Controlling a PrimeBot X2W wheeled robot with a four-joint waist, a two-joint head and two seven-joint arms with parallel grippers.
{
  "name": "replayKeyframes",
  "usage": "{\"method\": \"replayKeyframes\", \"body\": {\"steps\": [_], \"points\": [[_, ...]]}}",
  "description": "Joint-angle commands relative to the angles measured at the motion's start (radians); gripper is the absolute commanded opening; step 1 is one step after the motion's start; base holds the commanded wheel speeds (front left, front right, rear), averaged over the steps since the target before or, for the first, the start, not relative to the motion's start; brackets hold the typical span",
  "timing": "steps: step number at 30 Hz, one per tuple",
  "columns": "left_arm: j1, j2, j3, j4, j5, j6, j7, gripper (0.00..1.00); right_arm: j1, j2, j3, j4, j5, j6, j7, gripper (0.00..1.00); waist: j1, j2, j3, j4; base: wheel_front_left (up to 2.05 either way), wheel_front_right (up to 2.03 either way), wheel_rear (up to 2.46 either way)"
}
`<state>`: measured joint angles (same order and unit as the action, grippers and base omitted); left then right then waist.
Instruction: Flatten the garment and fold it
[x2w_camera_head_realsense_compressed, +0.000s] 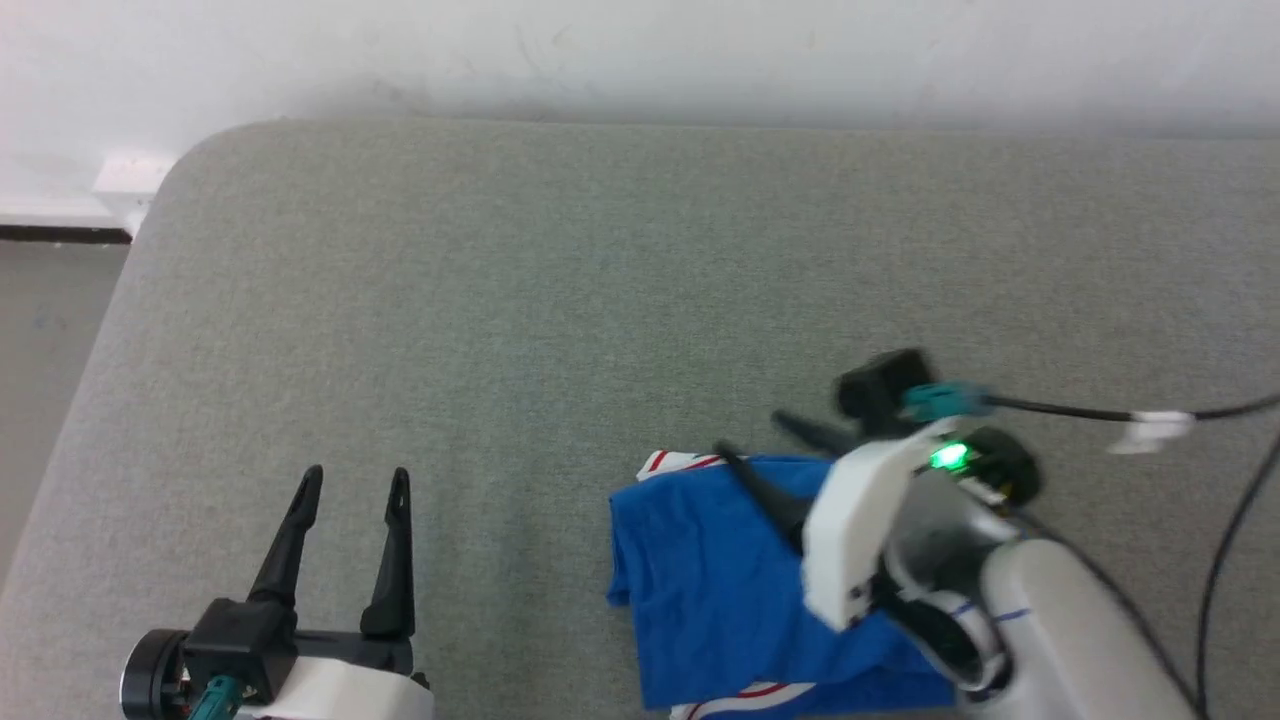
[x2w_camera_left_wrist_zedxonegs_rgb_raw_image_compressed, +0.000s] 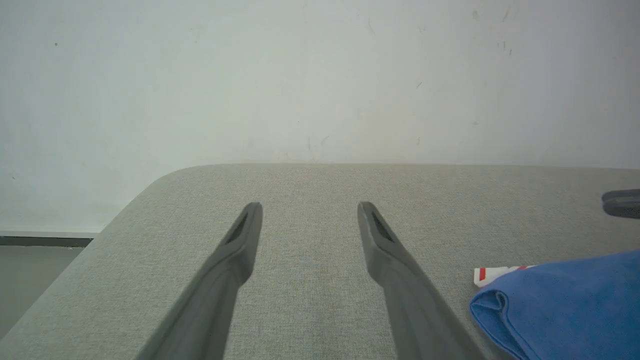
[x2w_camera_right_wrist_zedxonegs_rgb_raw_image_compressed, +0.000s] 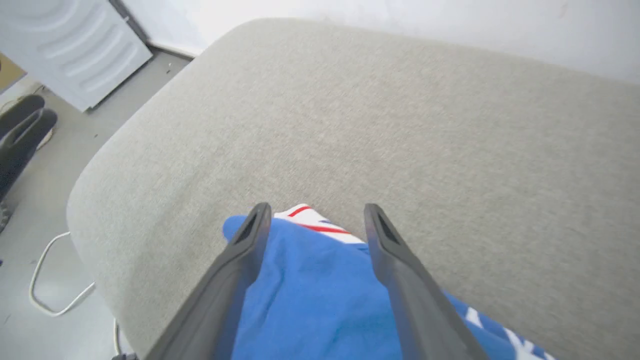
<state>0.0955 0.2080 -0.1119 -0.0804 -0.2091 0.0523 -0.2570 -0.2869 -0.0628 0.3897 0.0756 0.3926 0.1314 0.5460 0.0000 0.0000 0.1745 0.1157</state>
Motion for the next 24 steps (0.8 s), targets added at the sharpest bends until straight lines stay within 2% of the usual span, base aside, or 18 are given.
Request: {"method": "replayKeyframes", "body": {"steps": [1, 5, 10, 15, 24], "points": [[0.011, -0.002, 0.009, -0.005, 0.013, -0.004, -0.005, 1.00, 0.025, -0.017, -0.058, -0.044, -0.031, -0.001, -0.023, 1.00, 0.0000, 0.0000, -0.013, -0.021, 0.00, 0.00, 0.00], [0.025, 0.003, 0.014, -0.015, 0.016, -0.005, -0.005, 1.00, 0.119, -0.032, -0.212, -0.137, -0.099, -0.001, -0.045, 1.00, 0.0000, 0.0000, -0.015, -0.039, 0.00, 0.00, 0.00], [0.034, 0.006, 0.015, -0.024, 0.018, -0.005, -0.005, 1.00, 0.268, -0.021, -0.363, -0.224, -0.135, -0.001, -0.020, 1.00, 0.0000, 0.0000, -0.004, -0.057, 0.00, 0.00, 0.00], [0.032, 0.014, 0.013, -0.026, 0.016, -0.009, -0.005, 1.00, 0.336, -0.003, -0.407, -0.230, -0.128, -0.001, -0.011, 1.00, 0.0000, 0.0000, 0.013, -0.069, 0.00, 0.00, 0.00], [0.003, 0.038, 0.002, -0.033, 0.022, -0.019, 0.012, 1.00, 0.309, 0.011, -0.434, -0.095, -0.097, -0.001, -0.025, 1.00, 0.0000, 0.0000, 0.028, -0.049, 0.00, 0.00, 0.00]]}}
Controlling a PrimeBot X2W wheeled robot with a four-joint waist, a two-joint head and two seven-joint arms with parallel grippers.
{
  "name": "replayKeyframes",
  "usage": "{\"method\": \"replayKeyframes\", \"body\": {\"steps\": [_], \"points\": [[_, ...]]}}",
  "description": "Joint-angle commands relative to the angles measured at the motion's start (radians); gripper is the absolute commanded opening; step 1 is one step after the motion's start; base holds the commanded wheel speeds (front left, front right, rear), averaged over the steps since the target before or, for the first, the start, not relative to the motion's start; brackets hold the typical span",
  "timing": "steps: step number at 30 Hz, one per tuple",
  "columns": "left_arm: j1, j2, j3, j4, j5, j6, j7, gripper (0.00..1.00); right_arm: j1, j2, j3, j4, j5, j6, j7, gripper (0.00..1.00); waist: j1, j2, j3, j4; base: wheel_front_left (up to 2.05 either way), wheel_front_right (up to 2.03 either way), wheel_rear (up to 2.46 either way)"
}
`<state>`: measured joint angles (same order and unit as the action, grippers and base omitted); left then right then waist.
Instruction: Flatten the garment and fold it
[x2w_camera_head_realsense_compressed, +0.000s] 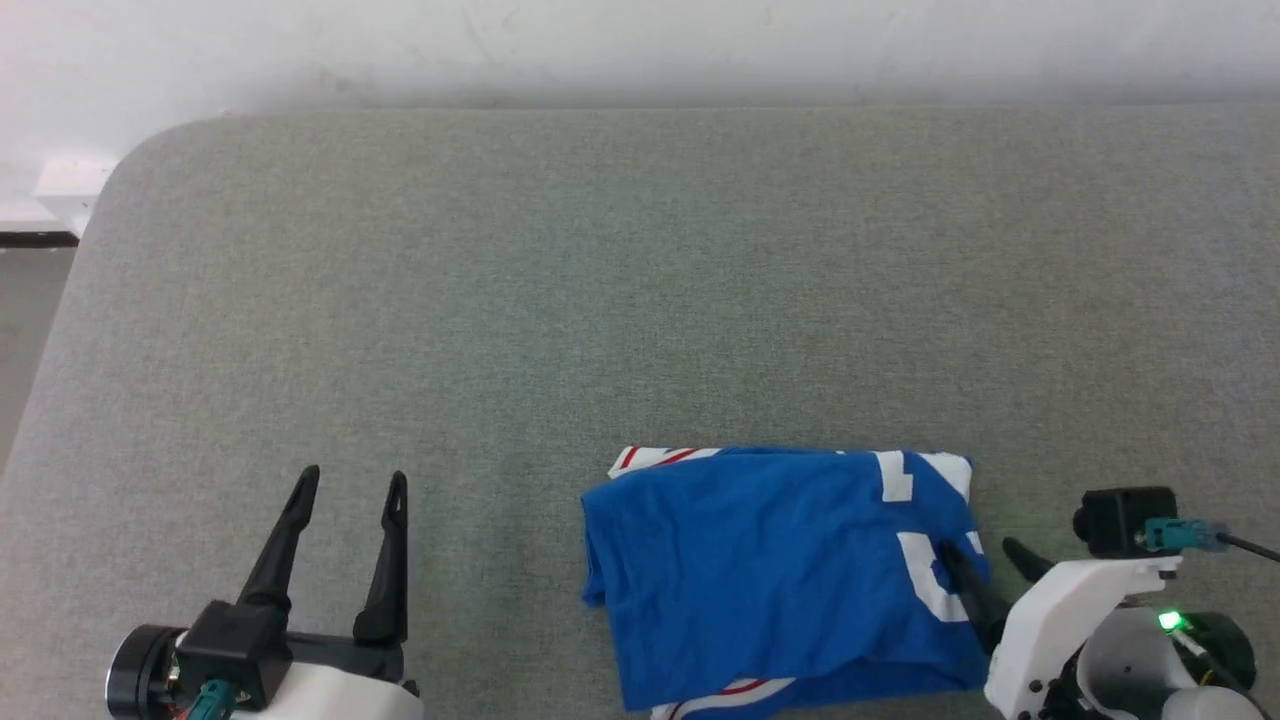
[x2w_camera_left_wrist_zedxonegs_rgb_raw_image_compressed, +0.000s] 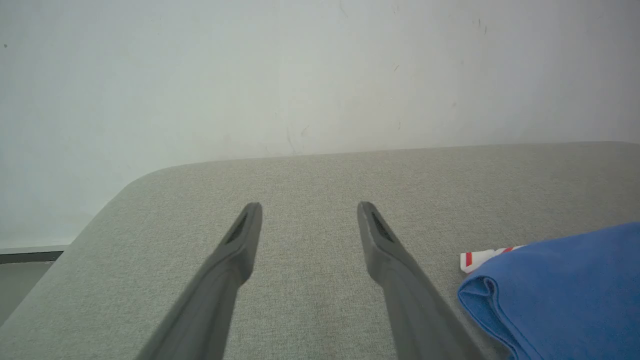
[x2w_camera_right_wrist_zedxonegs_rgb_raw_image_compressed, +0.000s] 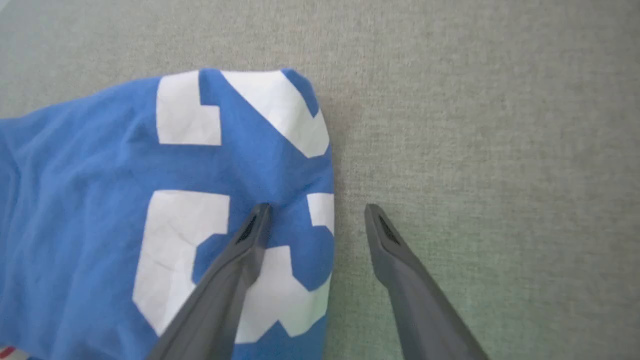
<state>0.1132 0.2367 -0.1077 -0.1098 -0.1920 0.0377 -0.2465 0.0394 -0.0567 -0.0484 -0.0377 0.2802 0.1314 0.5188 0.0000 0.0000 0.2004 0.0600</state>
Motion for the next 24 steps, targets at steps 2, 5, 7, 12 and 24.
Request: {"method": "replayKeyframes", "body": {"steps": [2, 5, 7, 12, 24], "points": [[-0.018, 0.012, -0.005, -0.004, 0.005, -0.006, 0.004, 1.00, -0.024, 0.005, 0.028, 0.053, 0.032, -0.001, 0.019, 1.00, 0.0000, 0.0000, 0.002, 0.011, 0.00, 0.00, 0.00], [-0.020, 0.014, -0.008, -0.004, 0.005, -0.007, 0.006, 1.00, -0.031, 0.006, 0.044, 0.086, 0.046, -0.001, 0.032, 1.00, 0.0000, 0.0000, 0.000, 0.015, 0.00, 0.00, 0.00], [-0.021, 0.016, -0.010, -0.003, 0.004, -0.007, 0.008, 1.00, -0.033, 0.006, 0.060, 0.120, 0.050, -0.001, 0.058, 1.00, 0.0000, 0.0000, -0.002, 0.018, 0.00, 0.00, 0.00], [-0.024, 0.019, -0.014, -0.002, 0.002, -0.006, 0.012, 1.00, -0.038, 0.006, 0.054, 0.153, 0.034, -0.001, 0.089, 0.00, 0.0000, 0.0000, -0.006, 0.020, 0.00, 0.00, 0.00], [-0.045, 0.014, -0.016, -0.032, 0.006, 0.000, -0.007, 1.00, -0.164, -0.045, 0.095, 0.059, -0.036, -0.001, 0.011, 0.00, 0.0000, 0.0000, -0.005, -0.063, 0.00, 0.00, 0.00]]}}
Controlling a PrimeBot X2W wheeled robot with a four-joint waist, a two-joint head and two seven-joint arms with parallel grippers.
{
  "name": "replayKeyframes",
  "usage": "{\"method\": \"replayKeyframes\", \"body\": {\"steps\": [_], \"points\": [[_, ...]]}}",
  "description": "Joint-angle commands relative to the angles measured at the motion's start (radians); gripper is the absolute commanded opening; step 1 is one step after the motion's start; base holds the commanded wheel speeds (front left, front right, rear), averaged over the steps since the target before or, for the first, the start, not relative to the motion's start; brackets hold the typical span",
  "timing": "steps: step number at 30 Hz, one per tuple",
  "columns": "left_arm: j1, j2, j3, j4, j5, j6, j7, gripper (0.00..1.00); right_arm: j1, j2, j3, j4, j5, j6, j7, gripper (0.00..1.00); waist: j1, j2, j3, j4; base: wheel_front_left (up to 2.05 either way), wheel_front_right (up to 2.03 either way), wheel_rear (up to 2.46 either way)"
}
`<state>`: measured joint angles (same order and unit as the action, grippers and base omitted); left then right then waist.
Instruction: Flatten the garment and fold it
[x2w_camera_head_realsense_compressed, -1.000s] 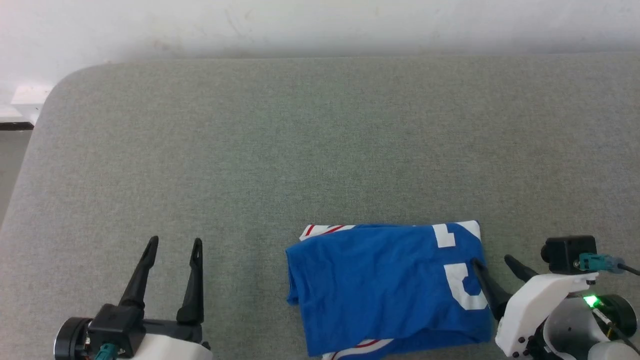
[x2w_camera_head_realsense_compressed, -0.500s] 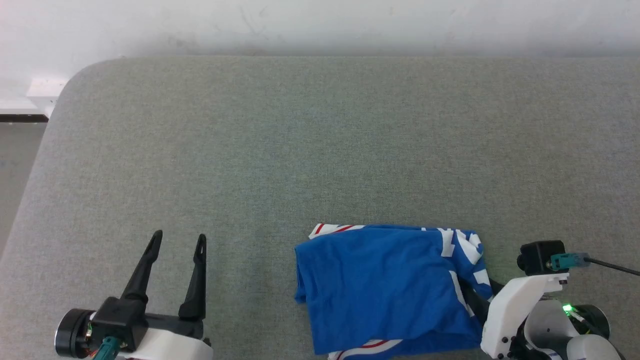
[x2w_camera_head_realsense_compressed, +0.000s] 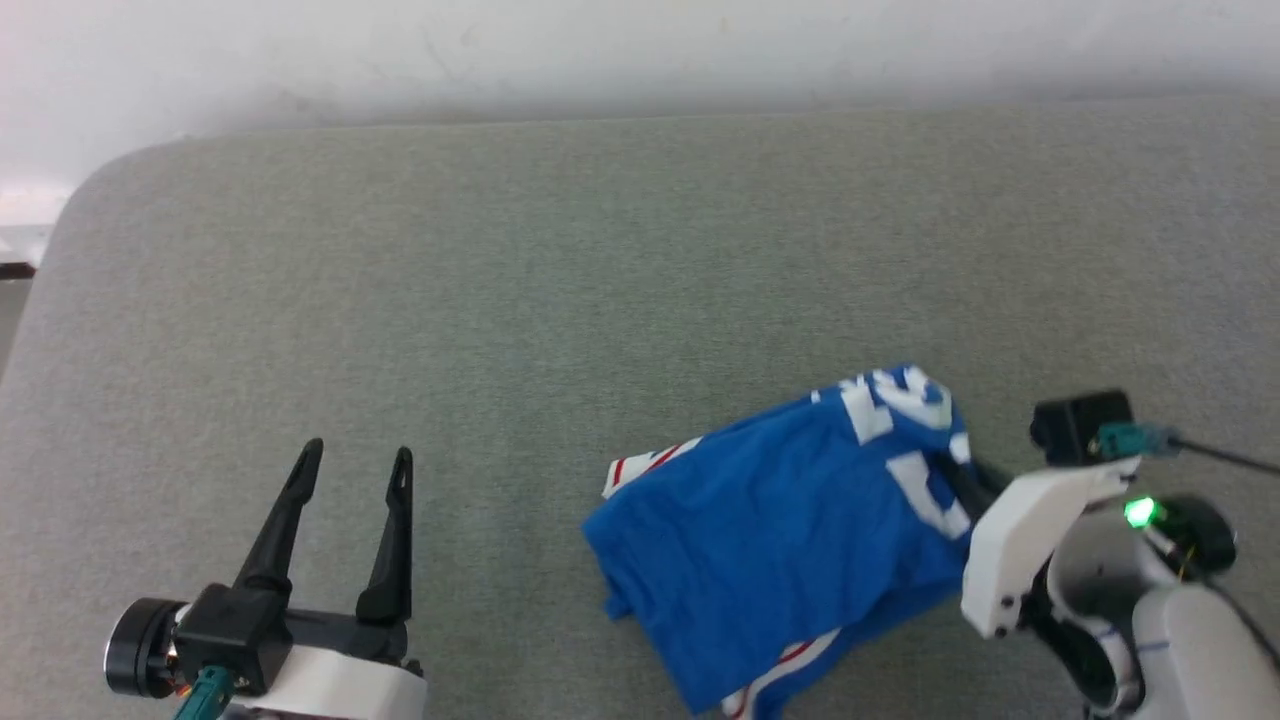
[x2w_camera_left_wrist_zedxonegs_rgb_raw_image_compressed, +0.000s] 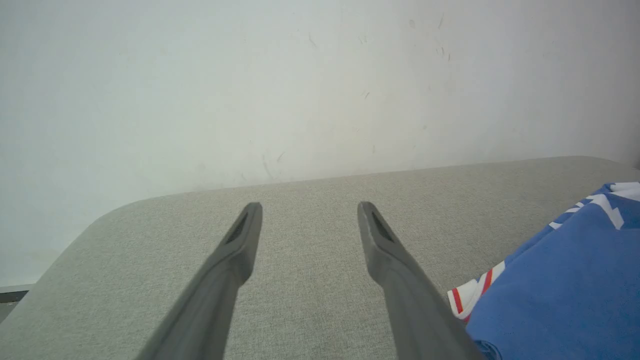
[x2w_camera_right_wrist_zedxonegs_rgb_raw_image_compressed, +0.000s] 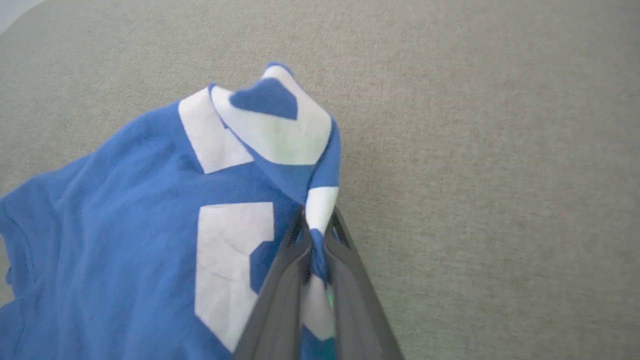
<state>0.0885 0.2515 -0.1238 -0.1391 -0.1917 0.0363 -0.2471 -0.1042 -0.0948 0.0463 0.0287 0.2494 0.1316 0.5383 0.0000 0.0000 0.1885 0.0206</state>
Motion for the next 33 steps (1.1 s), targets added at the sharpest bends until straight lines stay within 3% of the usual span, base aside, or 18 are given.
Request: {"method": "replayKeyframes", "body": {"steps": [1, 12, 26, 33], "points": [[-0.025, 0.001, 0.001, -0.004, 0.007, 0.001, -0.007, 1.00, -0.043, -0.017, 0.005, -0.010, -0.011, -0.001, -0.014, 0.00, 0.0000, 0.0000, 0.011, -0.033, 0.00, 0.00, 0.00], [-0.077, 0.047, 0.013, -0.025, 0.021, -0.009, 0.003, 1.00, -0.287, -0.153, 0.051, 0.072, -0.030, -0.001, -0.010, 0.00, 0.0000, 0.0000, 0.086, -0.132, 0.00, 0.00, 0.00], [-0.173, 0.141, 0.038, -0.151, 0.059, -0.021, 0.073, 1.00, -0.465, -0.340, -0.073, 0.121, -0.158, -0.001, -0.003, 0.00, 0.0000, 0.0000, 0.278, -0.251, 0.00, 0.00, 0.00], [-0.195, 0.187, 0.055, -0.222, 0.072, -0.028, 0.116, 1.00, -0.519, -0.374, -0.115, 0.172, -0.215, -0.001, -0.034, 0.00, 0.0000, 0.0000, 0.368, -0.295, 0.00, 0.00, 0.00]]}}
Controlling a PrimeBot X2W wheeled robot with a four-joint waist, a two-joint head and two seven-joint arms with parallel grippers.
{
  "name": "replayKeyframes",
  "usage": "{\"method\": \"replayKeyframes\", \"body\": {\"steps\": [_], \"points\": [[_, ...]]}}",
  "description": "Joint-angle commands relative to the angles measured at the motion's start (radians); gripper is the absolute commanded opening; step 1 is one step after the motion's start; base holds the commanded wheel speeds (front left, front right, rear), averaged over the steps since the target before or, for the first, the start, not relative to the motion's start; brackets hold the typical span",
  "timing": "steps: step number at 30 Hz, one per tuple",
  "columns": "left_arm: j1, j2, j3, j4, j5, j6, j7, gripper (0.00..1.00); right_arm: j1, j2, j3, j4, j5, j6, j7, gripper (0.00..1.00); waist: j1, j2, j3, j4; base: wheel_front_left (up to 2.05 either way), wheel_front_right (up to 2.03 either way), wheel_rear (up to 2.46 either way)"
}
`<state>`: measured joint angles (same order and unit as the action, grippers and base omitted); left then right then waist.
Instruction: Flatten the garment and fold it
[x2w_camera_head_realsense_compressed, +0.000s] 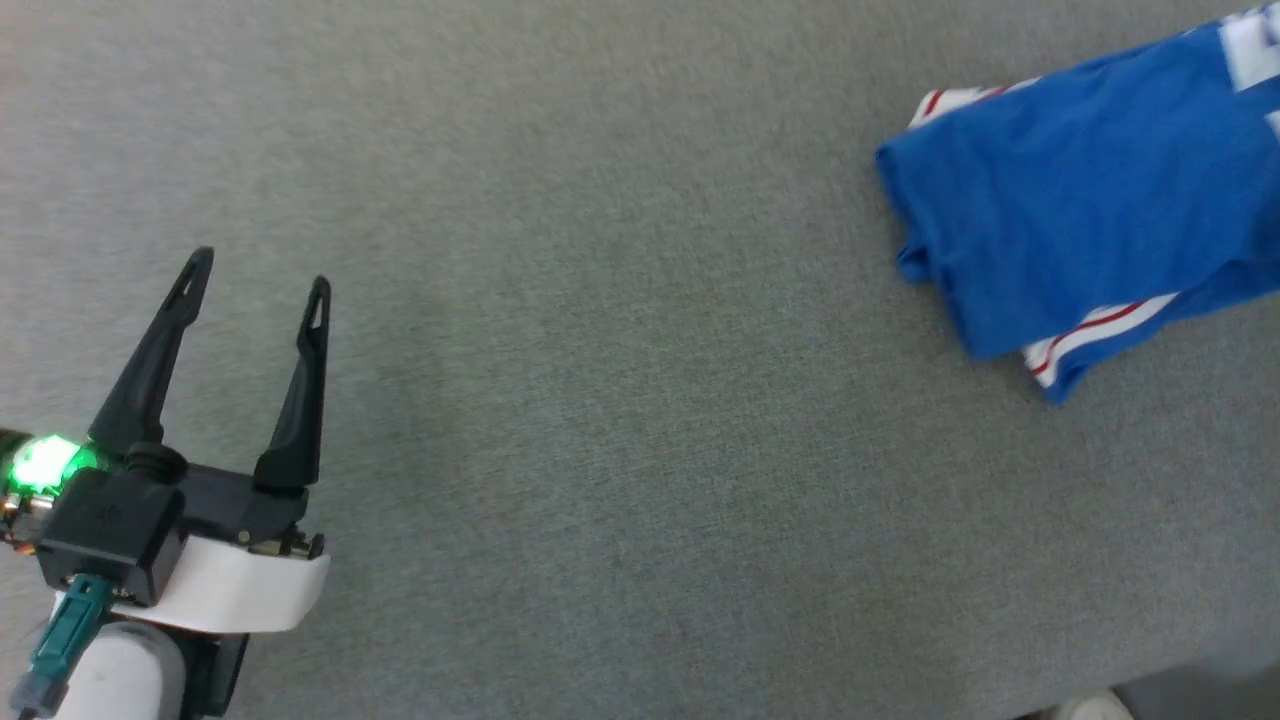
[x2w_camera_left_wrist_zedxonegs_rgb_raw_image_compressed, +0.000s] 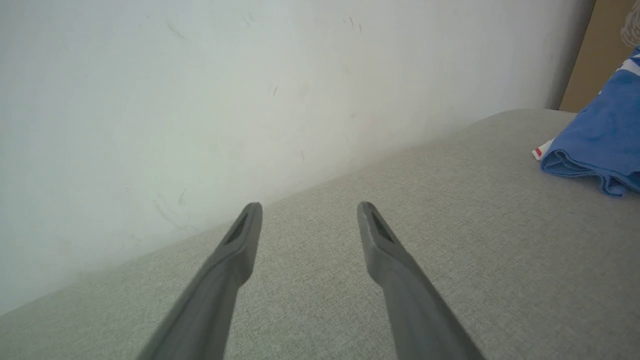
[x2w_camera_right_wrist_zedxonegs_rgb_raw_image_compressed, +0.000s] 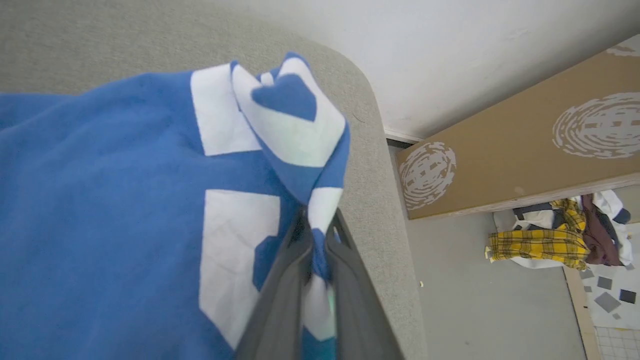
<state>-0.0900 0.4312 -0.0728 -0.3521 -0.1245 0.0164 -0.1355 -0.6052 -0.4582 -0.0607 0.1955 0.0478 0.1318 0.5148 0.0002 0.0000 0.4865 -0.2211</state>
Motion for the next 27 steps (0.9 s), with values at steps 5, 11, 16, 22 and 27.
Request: {"method": "replayKeyframes", "body": {"steps": [5, 11, 16, 22, 27], "points": [[-0.035, 0.028, 0.001, -0.041, 0.011, -0.017, 0.029, 1.00, -0.036, -0.039, -0.061, 0.048, -0.080, -0.001, -0.047, 0.00, -0.0002, 0.0000, 0.114, -0.059, 0.00, 0.00, 0.00], [-0.036, 0.039, -0.001, -0.056, 0.011, -0.018, 0.034, 1.00, -0.051, -0.051, -0.119, 0.089, -0.153, -0.001, -0.101, 0.00, -0.0002, 0.0000, 0.148, -0.050, 0.00, 0.00, 0.00], [-0.046, 0.034, 0.007, -0.073, 0.015, -0.002, 0.008, 1.00, -0.058, -0.025, -0.146, 0.115, -0.207, -0.001, -0.151, 0.00, -0.0002, 0.0000, 0.169, -0.039, 0.00, 0.00, 0.00], [-0.054, 0.029, 0.017, -0.079, 0.014, 0.016, -0.008, 1.00, -0.091, -0.013, -0.170, 0.151, -0.282, -0.001, -0.229, 0.00, -0.0002, 0.0000, 0.198, -0.029, 0.00, 0.00, 0.00], [-0.065, 0.023, 0.018, -0.077, 0.002, 0.020, -0.030, 1.00, -0.116, 0.003, -0.187, 0.192, -0.305, -0.001, -0.245, 0.70, -0.0002, 0.0000, 0.209, -0.026, 0.00, 0.00, 0.00]]}}
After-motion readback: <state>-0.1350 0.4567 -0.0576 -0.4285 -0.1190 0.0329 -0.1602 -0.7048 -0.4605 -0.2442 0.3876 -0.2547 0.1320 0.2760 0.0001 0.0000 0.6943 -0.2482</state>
